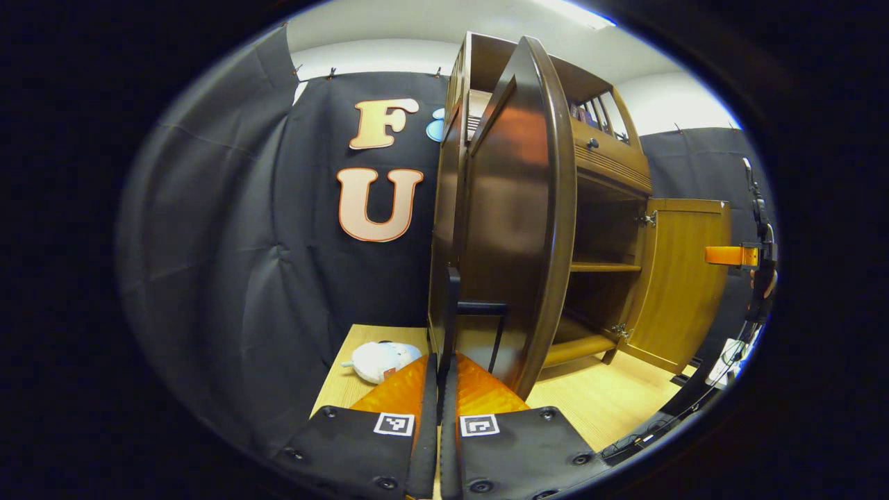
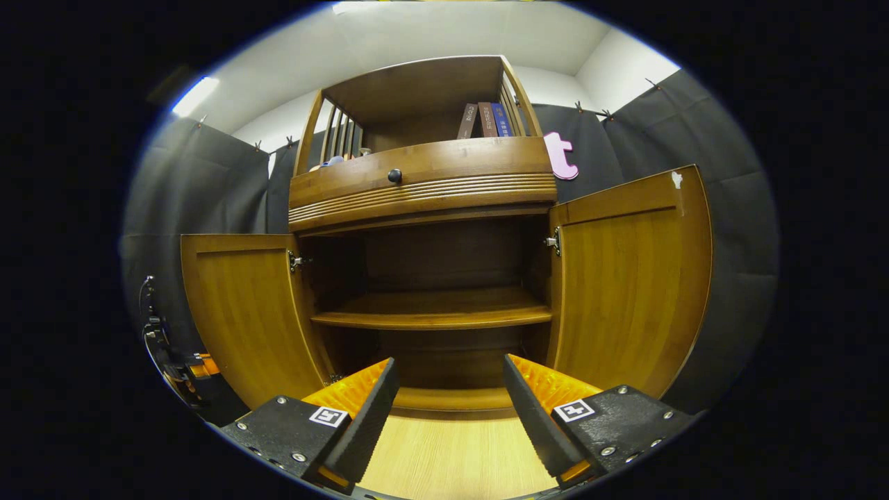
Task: Open the right door of the double-door shoe cabinet with the right hand, and open the left door with the left hand.
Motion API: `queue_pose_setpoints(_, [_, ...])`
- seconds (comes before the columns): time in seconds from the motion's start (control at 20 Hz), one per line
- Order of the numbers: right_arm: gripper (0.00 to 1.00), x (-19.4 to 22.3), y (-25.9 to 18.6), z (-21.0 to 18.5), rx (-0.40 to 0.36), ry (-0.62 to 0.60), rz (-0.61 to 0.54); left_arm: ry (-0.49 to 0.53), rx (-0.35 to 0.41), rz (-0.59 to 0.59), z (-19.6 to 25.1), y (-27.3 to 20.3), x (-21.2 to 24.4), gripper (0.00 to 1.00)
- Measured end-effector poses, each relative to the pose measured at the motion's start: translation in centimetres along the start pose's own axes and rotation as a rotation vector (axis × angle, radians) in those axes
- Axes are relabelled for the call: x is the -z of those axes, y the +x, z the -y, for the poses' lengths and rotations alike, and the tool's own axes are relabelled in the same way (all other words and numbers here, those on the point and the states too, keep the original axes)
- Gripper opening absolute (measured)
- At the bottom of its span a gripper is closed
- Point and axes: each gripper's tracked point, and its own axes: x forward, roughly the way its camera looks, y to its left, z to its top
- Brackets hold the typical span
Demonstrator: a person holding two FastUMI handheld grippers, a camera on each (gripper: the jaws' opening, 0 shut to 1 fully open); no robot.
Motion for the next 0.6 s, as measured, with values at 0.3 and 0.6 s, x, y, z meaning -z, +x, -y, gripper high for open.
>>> queue_pose_setpoints(0.3, [0.92,0.1,-0.2,0.4,0.004,0.020,-0.001,-0.024,-0.063,-0.007,-1.6,-1.5,0.3,0.30])
queue_pose_setpoints(0.6, [0.92,-0.1,-0.6,0.9,0.030,0.005,-0.003,-0.012,-0.221,0.014,-3.3,-5.6,-1.0,0.57])
